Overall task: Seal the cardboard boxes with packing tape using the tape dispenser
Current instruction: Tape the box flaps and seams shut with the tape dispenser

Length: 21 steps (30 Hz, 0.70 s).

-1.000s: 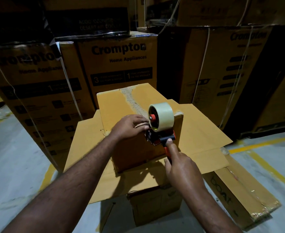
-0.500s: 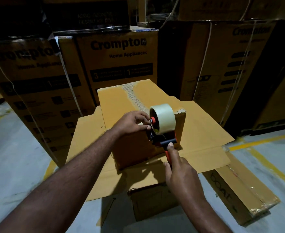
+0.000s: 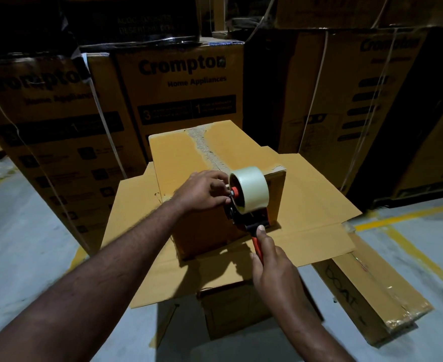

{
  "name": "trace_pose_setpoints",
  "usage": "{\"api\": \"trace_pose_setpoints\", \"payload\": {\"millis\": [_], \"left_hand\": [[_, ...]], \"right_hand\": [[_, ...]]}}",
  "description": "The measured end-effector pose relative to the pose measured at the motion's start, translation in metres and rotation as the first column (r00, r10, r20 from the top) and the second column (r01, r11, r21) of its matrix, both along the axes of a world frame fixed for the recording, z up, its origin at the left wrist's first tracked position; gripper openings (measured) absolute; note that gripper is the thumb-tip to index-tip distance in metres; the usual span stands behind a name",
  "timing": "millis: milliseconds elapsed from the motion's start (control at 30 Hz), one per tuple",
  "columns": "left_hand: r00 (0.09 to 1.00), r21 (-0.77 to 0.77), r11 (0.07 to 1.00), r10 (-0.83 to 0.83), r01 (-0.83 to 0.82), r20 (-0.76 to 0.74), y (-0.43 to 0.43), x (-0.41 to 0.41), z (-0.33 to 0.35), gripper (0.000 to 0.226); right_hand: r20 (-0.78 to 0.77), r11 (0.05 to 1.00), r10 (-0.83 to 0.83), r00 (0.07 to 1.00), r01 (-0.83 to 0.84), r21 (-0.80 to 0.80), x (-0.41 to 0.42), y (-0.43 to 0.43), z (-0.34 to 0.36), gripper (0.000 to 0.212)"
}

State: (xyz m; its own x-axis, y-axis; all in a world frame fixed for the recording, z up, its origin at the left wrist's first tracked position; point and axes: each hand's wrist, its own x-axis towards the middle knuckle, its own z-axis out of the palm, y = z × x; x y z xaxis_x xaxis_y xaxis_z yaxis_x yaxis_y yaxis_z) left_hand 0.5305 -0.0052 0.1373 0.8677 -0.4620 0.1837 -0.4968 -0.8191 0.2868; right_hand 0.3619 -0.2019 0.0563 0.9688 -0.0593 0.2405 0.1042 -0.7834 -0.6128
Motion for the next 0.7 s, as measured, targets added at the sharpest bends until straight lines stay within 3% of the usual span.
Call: {"api": "trace_pose_setpoints", "payload": {"millis": [67, 167, 233, 300, 367, 600, 700], "left_hand": [[0.999, -0.107, 0.994, 0.025, -0.027, -0.021, 0.002, 0.003, 0.0, 0.023], [0.978, -0.296, 0.943, 0.101, -0.154, -0.185, 0.0, 0.007, 0.005, 0.042], [0.976, -0.205, 0.967, 0.11, -0.149, -0.19, -0.002, 0.01, 0.01, 0.055], [0.979, 0.006, 0.993, 0.12, -0.12, -0.165, -0.005, 0.014, 0.013, 0.052], [0.963, 0.117, 0.978, 0.192, -0.172, -0.191, -0.008, 0.015, 0.015, 0.048], [0.938, 0.14, 0.953, 0.293, -0.27, -0.185, -0.009, 0.012, 0.018, 0.047], [0.95, 0.148, 0.947, 0.3, -0.285, -0.092, -0.013, 0.013, 0.008, 0.058]], "right_hand": [[0.014, 0.999, 0.0, 1.0, 0.001, -0.046, 0.002, 0.001, 0.007, 0.066], [0.056, 0.99, -0.02, 0.998, 0.028, -0.141, 0.006, 0.005, 0.017, 0.063], [0.051, 0.983, -0.014, 0.999, 0.023, -0.182, 0.007, 0.008, 0.02, 0.064], [0.029, 0.983, 0.003, 1.0, 0.003, -0.186, 0.007, 0.011, 0.02, 0.065], [0.011, 0.984, 0.011, 1.0, -0.009, -0.178, 0.01, 0.013, 0.025, 0.063], [-0.073, 0.999, 0.018, 0.997, -0.02, -0.035, 0.027, 0.026, 0.052, 0.049], [-0.172, 1.0, 0.015, 0.985, -0.012, 0.019, 0.029, 0.024, 0.052, 0.044]]}}
